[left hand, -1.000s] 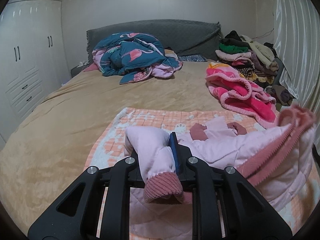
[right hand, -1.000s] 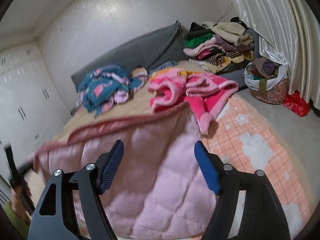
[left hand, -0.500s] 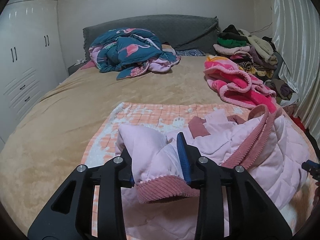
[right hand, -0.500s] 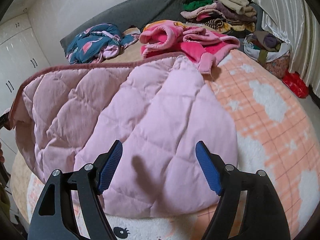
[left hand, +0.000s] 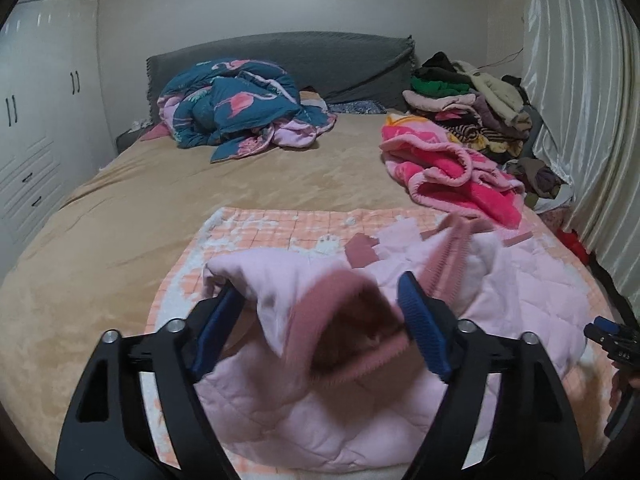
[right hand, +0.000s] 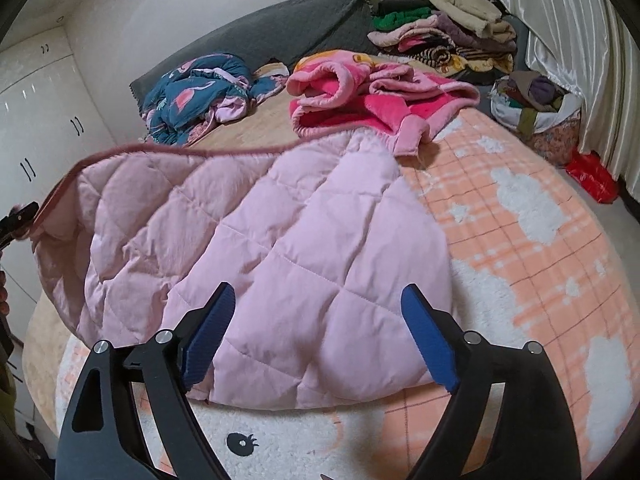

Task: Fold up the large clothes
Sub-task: 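Lay the hem down and open both grippers, then pinch the folded edge with both grippers, straighten it, release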

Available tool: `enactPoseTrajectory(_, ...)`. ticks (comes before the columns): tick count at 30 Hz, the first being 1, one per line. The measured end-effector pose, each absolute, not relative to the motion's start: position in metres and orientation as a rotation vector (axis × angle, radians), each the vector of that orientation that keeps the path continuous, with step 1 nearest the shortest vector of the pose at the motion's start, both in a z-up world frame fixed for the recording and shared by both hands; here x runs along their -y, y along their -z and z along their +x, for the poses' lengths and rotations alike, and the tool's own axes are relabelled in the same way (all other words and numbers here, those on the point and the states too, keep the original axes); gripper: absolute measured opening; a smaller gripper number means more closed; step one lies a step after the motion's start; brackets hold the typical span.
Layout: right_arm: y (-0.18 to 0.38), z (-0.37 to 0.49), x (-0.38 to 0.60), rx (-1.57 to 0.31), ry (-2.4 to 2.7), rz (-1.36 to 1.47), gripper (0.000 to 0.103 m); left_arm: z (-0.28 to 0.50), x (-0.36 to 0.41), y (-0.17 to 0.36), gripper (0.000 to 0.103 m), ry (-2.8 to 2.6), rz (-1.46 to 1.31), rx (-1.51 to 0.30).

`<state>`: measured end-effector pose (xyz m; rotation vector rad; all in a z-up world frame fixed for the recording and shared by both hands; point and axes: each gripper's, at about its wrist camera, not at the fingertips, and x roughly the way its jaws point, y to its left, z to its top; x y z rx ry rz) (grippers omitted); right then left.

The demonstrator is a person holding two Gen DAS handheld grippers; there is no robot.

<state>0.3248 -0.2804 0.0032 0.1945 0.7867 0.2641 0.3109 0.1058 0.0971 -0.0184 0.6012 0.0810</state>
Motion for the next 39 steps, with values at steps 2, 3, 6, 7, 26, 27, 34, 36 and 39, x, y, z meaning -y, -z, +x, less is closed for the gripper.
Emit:
enactPoseTrajectory(2,-0.008,0.323,0.283,-0.771,-0.255,0.183,0.089,0.304,-0.101,-0.104,0.094,-0.101,0.015,-0.563)
enactPoseTrajectory(3,-0.01,0.323,0.284,-0.766,-0.251,0.181,0.09,0.299,-0.097,-0.109,0.094,-0.107,0.044,-0.532)
enactPoseTrajectory(6,-0.012,0.324,0.288,-0.757,-0.23,0.172,0.091,0.291,-0.094,-0.118,0.094,-0.11,0.073,-0.498)
enactPoseTrajectory(7,-0.011,0.325,0.29,-0.756,-0.219,0.165,0.092,0.29,-0.096,-0.118,0.094,-0.116,0.078,-0.492)
enactPoseTrajectory(26,0.038,0.409,0.316,-0.846,-0.143,0.17,0.058,0.319,-0.182,0.064,0.063,-0.061,-0.203,-0.859)
enactPoseTrajectory(27,0.04,0.416,0.31,-0.859,-0.171,0.152,0.035,0.322,-0.176,0.063,0.051,-0.05,-0.19,-0.849)
enactPoseTrajectory(34,0.005,0.433,0.289,-0.734,-0.075,0.119,0.015,0.364,-0.153,0.031,0.016,-0.139,-0.049,-0.792)
enactPoseTrajectory(36,0.0,0.447,0.292,-0.73,-0.052,0.136,0.015,0.378,-0.155,0.026,0.016,-0.157,-0.033,-0.789)
enactPoseTrajectory(39,0.009,0.469,0.291,-0.77,-0.006,0.13,0.015,0.398,-0.156,0.035,0.016,-0.183,-0.031,-0.824)
